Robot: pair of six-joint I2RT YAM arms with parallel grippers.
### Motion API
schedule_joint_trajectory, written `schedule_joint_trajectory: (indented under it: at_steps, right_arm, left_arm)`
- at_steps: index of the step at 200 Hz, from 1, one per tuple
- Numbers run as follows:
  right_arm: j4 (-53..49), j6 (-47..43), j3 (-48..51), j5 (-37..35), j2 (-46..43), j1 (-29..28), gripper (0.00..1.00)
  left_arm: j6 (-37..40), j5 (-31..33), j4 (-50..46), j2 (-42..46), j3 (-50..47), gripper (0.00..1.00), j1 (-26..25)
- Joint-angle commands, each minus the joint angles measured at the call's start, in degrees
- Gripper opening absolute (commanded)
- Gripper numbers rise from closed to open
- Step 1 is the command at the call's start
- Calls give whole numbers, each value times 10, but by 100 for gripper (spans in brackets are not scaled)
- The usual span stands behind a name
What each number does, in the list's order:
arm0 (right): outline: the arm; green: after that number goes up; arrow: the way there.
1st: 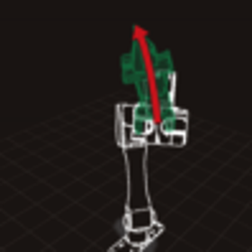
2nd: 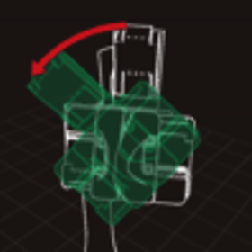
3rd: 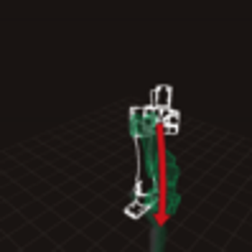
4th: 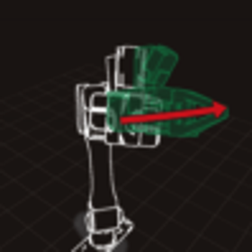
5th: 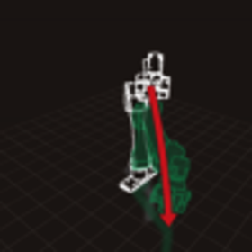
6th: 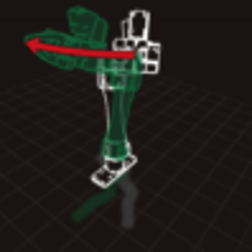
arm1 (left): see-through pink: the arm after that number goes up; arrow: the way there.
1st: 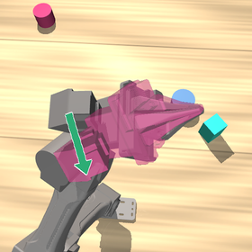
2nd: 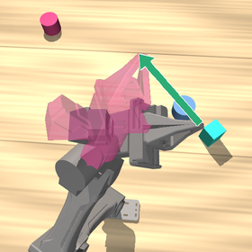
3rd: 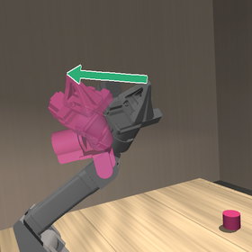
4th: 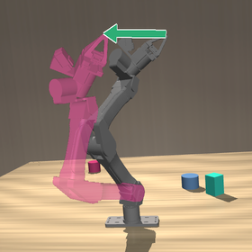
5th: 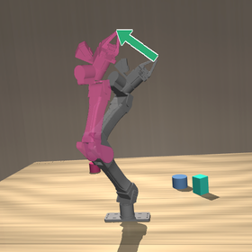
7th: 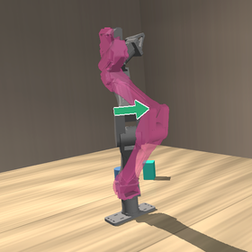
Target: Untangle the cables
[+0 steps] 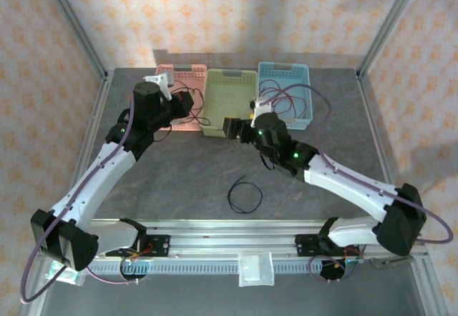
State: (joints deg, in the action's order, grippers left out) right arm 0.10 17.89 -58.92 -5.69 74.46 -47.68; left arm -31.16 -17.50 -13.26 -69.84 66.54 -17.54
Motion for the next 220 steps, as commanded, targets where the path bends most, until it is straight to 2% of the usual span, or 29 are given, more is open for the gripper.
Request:
schedule_joint_trajectory:
  at_steps: [1,41,75,94,136,220]
  right_arm:
    - [14,42,-46,-8,41,9,85]
    - [-9,36,-126,27,106,13,83]
    - [-14,45,-125,53,113,12,81]
    - [-19,45,-110,62,102,12,81]
    - [4,-3,-51,132,51,-6,83]
    - [28,-21,20,123,-36,-33,84]
  left_arm:
    - [43,55,-38,-28,34,0,19]
    - [57,94,-21,-95,84,0,55]
    - [67,116,-5,-161,130,0,78]
    - [78,109,-2,-203,167,0,89]
    - [91,100,-8,-301,254,0,108]
    - [93,70,-14,-471,367,0,143]
